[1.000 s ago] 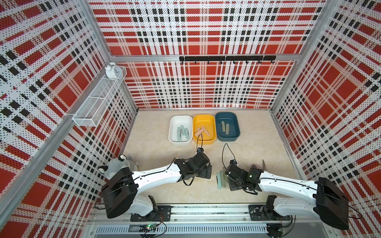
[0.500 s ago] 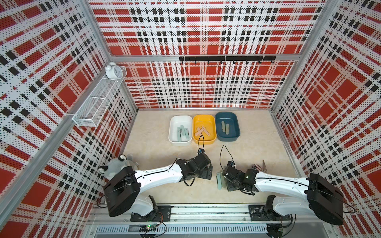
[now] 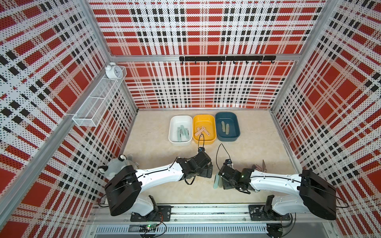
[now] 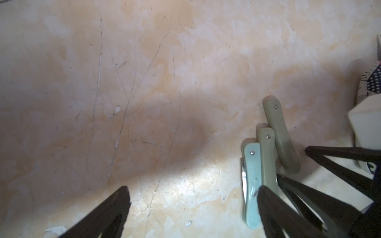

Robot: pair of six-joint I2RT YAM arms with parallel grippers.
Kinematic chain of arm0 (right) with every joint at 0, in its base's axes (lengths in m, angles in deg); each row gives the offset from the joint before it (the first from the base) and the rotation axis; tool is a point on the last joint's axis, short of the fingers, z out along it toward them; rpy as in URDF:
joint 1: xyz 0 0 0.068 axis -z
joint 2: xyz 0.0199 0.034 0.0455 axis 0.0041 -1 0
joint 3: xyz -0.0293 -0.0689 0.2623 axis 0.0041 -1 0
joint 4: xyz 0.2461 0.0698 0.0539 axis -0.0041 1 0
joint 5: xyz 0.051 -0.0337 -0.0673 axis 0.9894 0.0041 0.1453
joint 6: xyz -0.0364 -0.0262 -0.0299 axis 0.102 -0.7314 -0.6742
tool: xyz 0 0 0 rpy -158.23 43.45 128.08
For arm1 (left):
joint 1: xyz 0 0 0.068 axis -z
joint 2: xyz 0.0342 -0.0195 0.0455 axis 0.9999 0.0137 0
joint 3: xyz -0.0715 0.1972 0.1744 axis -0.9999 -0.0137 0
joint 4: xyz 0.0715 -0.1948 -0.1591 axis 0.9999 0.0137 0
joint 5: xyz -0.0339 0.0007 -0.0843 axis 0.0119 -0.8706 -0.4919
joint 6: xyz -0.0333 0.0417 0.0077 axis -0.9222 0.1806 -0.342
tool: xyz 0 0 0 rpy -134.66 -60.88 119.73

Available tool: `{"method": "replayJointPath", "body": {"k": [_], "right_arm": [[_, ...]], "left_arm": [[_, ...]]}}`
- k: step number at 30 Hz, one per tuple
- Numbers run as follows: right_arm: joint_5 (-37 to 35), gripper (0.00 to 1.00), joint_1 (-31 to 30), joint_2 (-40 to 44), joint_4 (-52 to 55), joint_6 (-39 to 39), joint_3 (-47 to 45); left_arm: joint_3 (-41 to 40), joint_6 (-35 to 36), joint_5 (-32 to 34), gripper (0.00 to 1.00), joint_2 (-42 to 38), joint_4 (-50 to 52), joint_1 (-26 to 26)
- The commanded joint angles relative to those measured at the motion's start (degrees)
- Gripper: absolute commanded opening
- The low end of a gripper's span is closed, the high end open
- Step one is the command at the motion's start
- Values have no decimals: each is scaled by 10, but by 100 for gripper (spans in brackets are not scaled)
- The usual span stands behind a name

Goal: Place the fruit knives into the storage box by color
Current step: Pick up the fruit knife from the center of the board.

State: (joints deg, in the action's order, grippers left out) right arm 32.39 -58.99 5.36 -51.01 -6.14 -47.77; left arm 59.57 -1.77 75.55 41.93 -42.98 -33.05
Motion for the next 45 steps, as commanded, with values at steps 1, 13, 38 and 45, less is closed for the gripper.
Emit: {"method": "replayJointPath", "body": {"k": [1, 13, 38, 45], "right_arm": [[31, 67, 6, -36, -22, 6, -14], [43, 55, 76, -44, -58, -24, -36], [7, 20, 184, -38, 24, -135, 119], [18, 20, 268, -86, 16, -230, 232]], "left_arm": [[12, 6, 11, 98, -9, 4, -5], [15, 9, 16, 98, -12, 6, -7], [77, 20, 18, 98, -2, 28, -25], [74, 21, 13, 99, -11, 32, -41]]}}
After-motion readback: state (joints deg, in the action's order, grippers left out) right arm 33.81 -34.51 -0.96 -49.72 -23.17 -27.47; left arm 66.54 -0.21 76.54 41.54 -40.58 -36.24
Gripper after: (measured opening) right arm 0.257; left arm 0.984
